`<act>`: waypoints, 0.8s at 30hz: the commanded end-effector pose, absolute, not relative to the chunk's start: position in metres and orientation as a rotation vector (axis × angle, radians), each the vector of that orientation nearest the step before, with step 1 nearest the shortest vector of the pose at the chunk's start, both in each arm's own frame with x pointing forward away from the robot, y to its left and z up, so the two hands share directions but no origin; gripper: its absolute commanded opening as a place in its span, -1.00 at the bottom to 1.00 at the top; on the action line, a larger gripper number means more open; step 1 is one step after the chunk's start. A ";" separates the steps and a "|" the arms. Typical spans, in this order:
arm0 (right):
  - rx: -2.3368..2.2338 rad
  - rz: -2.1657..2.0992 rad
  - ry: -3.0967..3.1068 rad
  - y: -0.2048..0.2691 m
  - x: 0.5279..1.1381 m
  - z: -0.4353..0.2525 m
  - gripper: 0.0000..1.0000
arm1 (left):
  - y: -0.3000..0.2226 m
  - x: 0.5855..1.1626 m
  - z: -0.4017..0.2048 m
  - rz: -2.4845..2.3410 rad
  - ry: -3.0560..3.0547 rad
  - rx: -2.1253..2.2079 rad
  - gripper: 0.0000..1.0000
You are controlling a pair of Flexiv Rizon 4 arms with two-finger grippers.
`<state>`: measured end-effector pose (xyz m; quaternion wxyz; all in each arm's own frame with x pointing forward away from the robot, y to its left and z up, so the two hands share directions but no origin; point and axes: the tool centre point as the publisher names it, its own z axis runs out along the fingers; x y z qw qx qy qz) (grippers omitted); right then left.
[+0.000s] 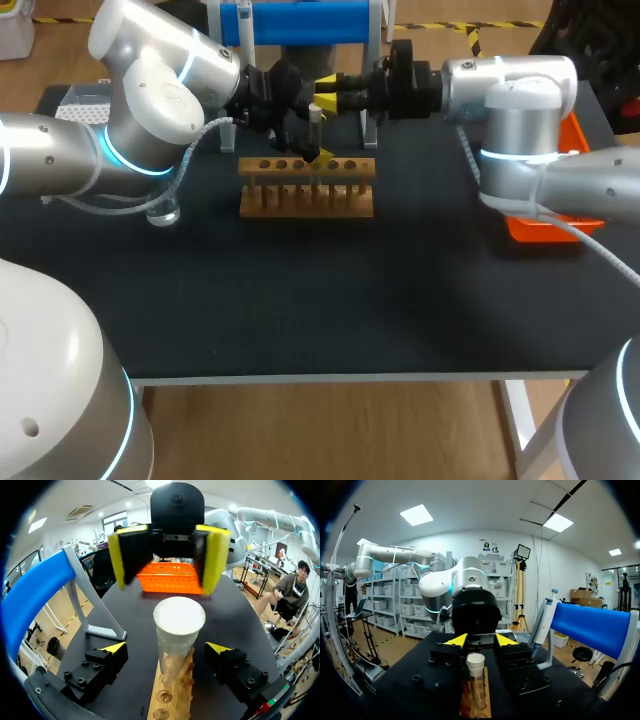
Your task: Invert the test tube, pick up the pipette, mount the tip to pipette, aspirate from beaker and dispense into the tube, eject the tip, return the pipette, and cap with the stopper.
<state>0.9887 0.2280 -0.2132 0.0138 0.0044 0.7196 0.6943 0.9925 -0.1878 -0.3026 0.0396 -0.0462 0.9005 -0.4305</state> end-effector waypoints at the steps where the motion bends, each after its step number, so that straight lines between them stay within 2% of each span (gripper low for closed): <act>1: 0.028 2.121 2.253 0.210 0.980 -0.206 1.00 | -0.188 0.994 -0.302 -1.316 2.768 -0.139 1.00; 15: 0.164 1.967 2.302 0.148 0.972 -0.236 1.00 | -0.188 0.994 -0.302 -1.316 2.768 -0.139 1.00; 24: 0.196 1.855 2.313 0.138 0.971 -0.251 1.00 | -0.188 0.994 -0.302 -1.316 2.768 -0.139 1.00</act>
